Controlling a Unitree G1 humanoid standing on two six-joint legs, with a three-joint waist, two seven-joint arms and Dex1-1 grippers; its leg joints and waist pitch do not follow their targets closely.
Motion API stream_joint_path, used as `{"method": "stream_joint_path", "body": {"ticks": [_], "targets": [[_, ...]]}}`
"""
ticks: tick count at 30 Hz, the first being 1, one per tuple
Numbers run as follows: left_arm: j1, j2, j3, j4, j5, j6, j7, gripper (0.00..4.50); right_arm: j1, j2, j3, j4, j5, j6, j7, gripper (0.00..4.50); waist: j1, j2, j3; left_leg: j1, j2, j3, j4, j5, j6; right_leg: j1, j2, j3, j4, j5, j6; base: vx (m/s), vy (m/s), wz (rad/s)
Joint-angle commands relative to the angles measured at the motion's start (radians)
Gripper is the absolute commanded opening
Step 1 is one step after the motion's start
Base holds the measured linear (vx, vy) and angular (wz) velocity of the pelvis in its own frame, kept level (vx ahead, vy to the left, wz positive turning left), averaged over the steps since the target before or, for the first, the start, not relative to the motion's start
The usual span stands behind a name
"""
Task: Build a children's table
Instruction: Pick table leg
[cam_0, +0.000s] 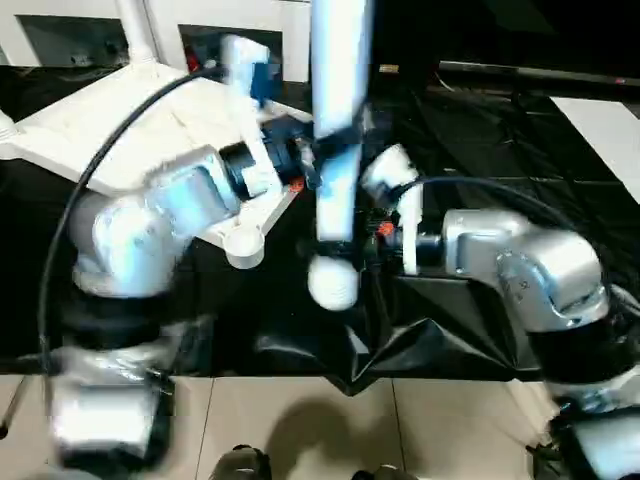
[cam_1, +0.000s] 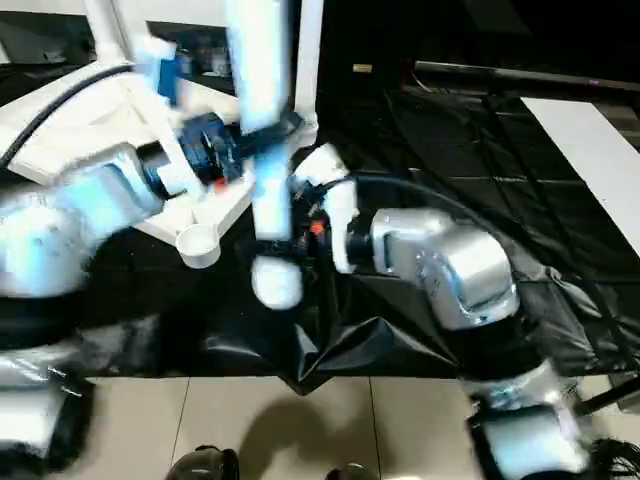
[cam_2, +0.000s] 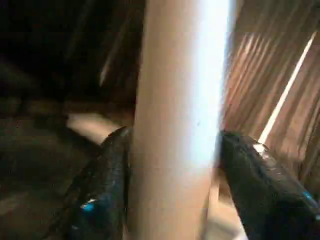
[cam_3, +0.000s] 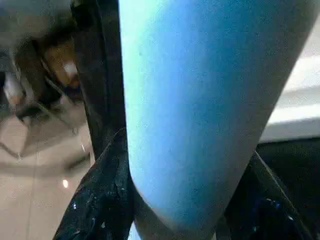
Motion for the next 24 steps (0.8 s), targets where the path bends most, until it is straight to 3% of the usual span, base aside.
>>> {"method": "stream_joint_path", "body": {"ticks": [1,2,3,4,6,8,9,11,12,13,14,15,17,18,20,22,23,24], "targets": [[0.003,-0.038,0.067,0.015,-0.066,-0.038,0.037,2.97,0.005,0.005,-0.05,-0.025,0.026,-0.021,-0.026,1.85,0.006,0.006,-0.094,0.039,0.06,-0.03,-0.069,-0.091,-0.028,0.053,-0.09,0.048,-0.061,0.038,-0.274,0.0,0.0,0.0],[0.027,-0.085,0.096,0.017,-0.104,-0.071,0.036,2.97,0.019,0.024,-0.074,-0.035,0.032,-0.039,-0.047,1.85,0.008,0.012,-0.095,0.04,0.059,-0.03,-0.069,-0.101,-0.027,0.053,-0.09,0.048,-0.065,0.027,-0.27,0.0,0.0,0.0],[0.027,-0.085,0.096,0.017,-0.104,-0.071,0.036,2.97,0.019,0.024,-0.074,-0.035,0.032,-0.039,-0.047,1.85,0.009,0.01,-0.094,0.039,0.06,-0.03,-0.07,-0.105,-0.026,0.053,-0.091,0.049,-0.066,0.022,-0.267,0.0,0.0,0.0],[0.047,-0.139,0.132,0.006,-0.168,-0.099,0.039,2.97,0.03,0.043,-0.102,-0.04,0.035,-0.055,-0.071,1.85,0.012,0.015,-0.097,0.04,0.059,-0.031,-0.069,-0.109,-0.027,0.054,-0.09,0.048,-0.065,0.016,-0.263,0.0,0.0,0.0],[0.053,-0.16,0.148,0.0,-0.199,-0.108,0.043,2.97,0.034,0.049,-0.111,-0.042,0.036,-0.06,-0.081,1.85,0.013,0.012,-0.097,0.04,0.06,-0.031,-0.07,-0.115,-0.03,0.054,-0.088,0.048,-0.067,0.01,-0.26,0.0,0.0,0.0],[0.078,-0.205,0.183,-0.047,-0.227,-0.164,0.091,2.97,0.045,0.07,-0.15,-0.025,-0.032,-0.14,-0.178,1.85,0.014,0.014,-0.098,0.039,0.061,-0.031,-0.069,-0.113,-0.039,0.053,-0.09,0.047,-0.067,0.023,-0.266,0.0,0.0,0.0],[0.101,-0.183,0.17,-0.078,-0.139,-0.185,0.142,2.97,0.054,0.064,-0.144,-0.007,-0.12,-0.232,-0.247,1.85,0.015,0.021,-0.101,0.04,0.065,-0.034,-0.07,-0.117,-0.05,0.051,-0.09,0.046,-0.065,0.022,-0.258,0.0,0.0,0.0],[0.127,-0.144,0.137,-0.103,-0.01,-0.214,0.181,2.97,0.069,0.048,-0.121,-0.003,-0.207,-0.316,-0.3,1.85,0.013,0.017,-0.101,0.043,0.063,-0.033,-0.073,-0.123,-0.065,0.051,-0.085,0.047,-0.069,-0.005,-0.212,0.0,0.0,0.0],[0.155,-0.101,0.098,-0.115,0.123,-0.26,0.207,2.97,0.084,0.035,-0.105,-0.011,-0.265,-0.35,-0.346,1.85,0.014,0.018,-0.099,0.043,0.064,-0.035,-0.075,-0.127,-0.066,0.05,-0.085,0.048,-0.075,-0.038,-0.173,0.0,0.0,0.0],[0.214,-0.009,0.022,-0.129,0.323,-0.299,0.255,2.97,0.119,0.009,-0.077,-0.035,-0.342,-0.355,-0.415,1.85,0.012,0.019,-0.097,0.044,0.063,-0.036,-0.077,-0.131,-0.068,0.049,-0.081,0.05,-0.08,-0.071,-0.125,0.0,0.0,0.0],[0.214,-0.009,0.022,-0.129,0.323,-0.299,0.255,2.97,0.119,0.009,-0.077,-0.035,-0.342,-0.355,-0.415,1.85,0.013,0.02,-0.098,0.045,0.064,-0.039,-0.078,-0.134,-0.074,0.049,-0.079,0.049,-0.079,-0.085,-0.096,0.0,0.0,0.0],[0.288,0.045,-0.021,-0.139,0.484,-0.395,0.293,2.97,0.177,-0.009,-0.048,-0.078,-0.395,-0.385,-0.443,1.85,0.01,0.02,-0.098,0.045,0.061,-0.038,-0.079,-0.144,-0.08,0.048,-0.079,0.051,-0.081,-0.108,-0.073,0.0,0.0,0.0],[0.339,0.083,-0.054,-0.138,0.582,-0.439,0.33,2.97,0.217,0.004,-0.049,-0.102,-0.394,-0.377,-0.46,1.85,0.007,0.024,-0.101,0.046,0.062,-0.04,-0.08,-0.154,-0.086,0.047,-0.078,0.051,-0.079,-0.093,-0.064,0.0,0.0,0.0],[0.421,0.108,-0.08,-0.136,0.668,-0.487,0.361,2.97,0.275,0.023,-0.039,-0.122,-0.402,-0.372,-0.487,1.85,0.003,0.027,-0.103,0.047,0.061,-0.04,-0.08,-0.155,-0.083,0.043,-0.077,0.049,-0.074,-0.065,-0.085,0.0,0.0,0.0],[0.481,0.113,-0.092,-0.137,0.702,-0.499,0.38,2.97,0.317,0.042,-0.035,-0.129,-0.409,-0.389,-0.508,1.85,-0.002,0.028,-0.097,0.04,0.06,-0.038,-0.082,-0.173,-0.068,0.042,-0.077,0.051,-0.078,-0.054,-0.103,0.0,0.0,0.0],[0.506,0.113,-0.098,-0.139,0.708,-0.499,0.392,2.97,0.334,0.055,-0.036,-0.126,-0.415,-0.411,-0.52,1.85,0.006,0.023,-0.1,0.027,0.05,-0.027,-0.062,-0.174,0.022,0.055,-0.128,0.077,-0.095,-0.081,-0.161,0.0,0.0,0.0],[0.574,0.093,-0.123,-0.147,0.748,-0.531,0.436,2.97,0.391,0.113,-0.045,-0.107,-0.417,-0.475,-0.562,1.85,0.012,0.03,-0.093,0.022,0.05,-0.03,-0.052,-0.176,0.05,0.055,-0.15,0.089,-0.108,-0.102,-0.173,0.0,0.0,0.0],[0.603,0.072,-0.133,-0.15,0.768,-0.551,0.466,2.97,0.419,0.147,-0.053,-0.093,-0.417,-0.512,-0.589,1.85,0.022,0.019,-0.087,0.008,0.054,-0.045,-0.015,-0.178,0.093,0.069,-0.214,0.127,-0.139,-0.17,-0.183,-0.012,0.054,-0.04]]}}
